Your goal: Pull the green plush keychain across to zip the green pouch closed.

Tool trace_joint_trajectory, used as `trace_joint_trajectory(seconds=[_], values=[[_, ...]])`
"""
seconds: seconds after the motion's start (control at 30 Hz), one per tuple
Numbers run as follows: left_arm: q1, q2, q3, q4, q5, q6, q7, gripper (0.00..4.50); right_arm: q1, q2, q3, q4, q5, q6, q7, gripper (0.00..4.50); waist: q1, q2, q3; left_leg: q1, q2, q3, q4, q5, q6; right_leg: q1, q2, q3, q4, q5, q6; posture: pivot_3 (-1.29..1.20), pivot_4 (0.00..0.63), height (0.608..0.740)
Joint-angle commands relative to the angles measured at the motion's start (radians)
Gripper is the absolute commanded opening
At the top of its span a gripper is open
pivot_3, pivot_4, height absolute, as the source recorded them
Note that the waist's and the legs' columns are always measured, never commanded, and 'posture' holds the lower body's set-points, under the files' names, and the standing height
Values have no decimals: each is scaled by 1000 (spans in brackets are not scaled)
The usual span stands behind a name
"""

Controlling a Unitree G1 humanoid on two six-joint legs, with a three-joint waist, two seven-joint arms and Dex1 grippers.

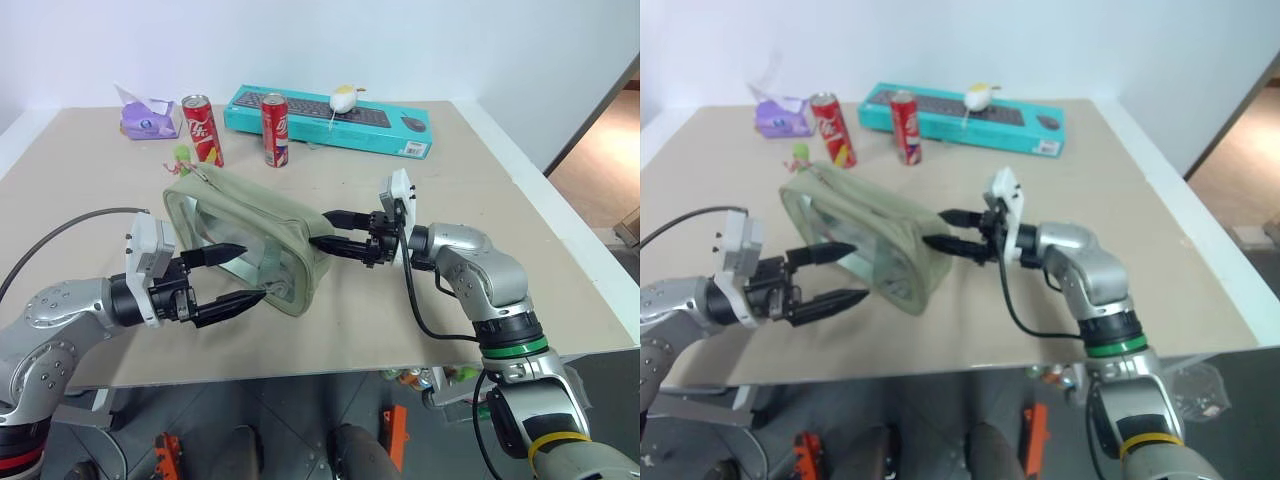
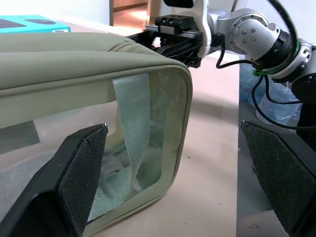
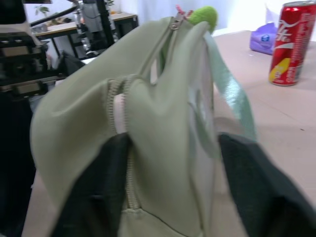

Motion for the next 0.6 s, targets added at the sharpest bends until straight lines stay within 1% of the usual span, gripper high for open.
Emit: trace_joint_trajectory(seconds=[0.03, 0.13, 0.17, 0.37, 0.47, 0.6], values=[[-7, -8, 12, -15, 6, -25, 9, 4500, -8, -3, -4, -14, 2, -2, 25, 1248, 0, 0, 0, 0, 0, 0, 0, 0, 0, 0, 0, 0, 0, 0, 0, 0, 150, 740], [-9, -18, 7, -15, 12, -26, 19, 4500, 2, -12, -6, -29, 2, 4, 41, 219, 0, 0, 0, 0, 0, 0, 0, 0, 0, 0, 0, 0, 0, 0, 0, 0, 150, 740], [-11, -21, 5, -14, 15, -26, 21, 4500, 4, -17, -8, -34, 5, 10, 47, 21, 0, 0, 0, 0, 0, 0, 0, 0, 0, 0, 0, 0, 0, 0, 0, 0, 150, 740], [-27, -30, 1, 0, 26, -23, 17, 4500, -6, -44, -22, -48, 3, 8, 69, 21, 0, 0, 0, 0, 0, 0, 0, 0, 0, 0, 0, 0, 0, 0, 0, 0, 150, 740], [-40, -33, 0, 11, 31, -21, 14, 4500, -42, -78, -34, -24, -8, -19, 101, 21, 1, 0, 0, 0, 0, 0, 0, 0, 0, 0, 0, 0, 0, 0, 0, 0, 150, 740], [-49, -36, -8, 15, 37, -21, 11, 4500, -127, -135, -36, 106, -63, -113, 175, 21, 1, 0, 0, 0, 0, 0, 0, 0, 0, 0, 0, 0, 0, 0, 0, 0, 150, 740]])
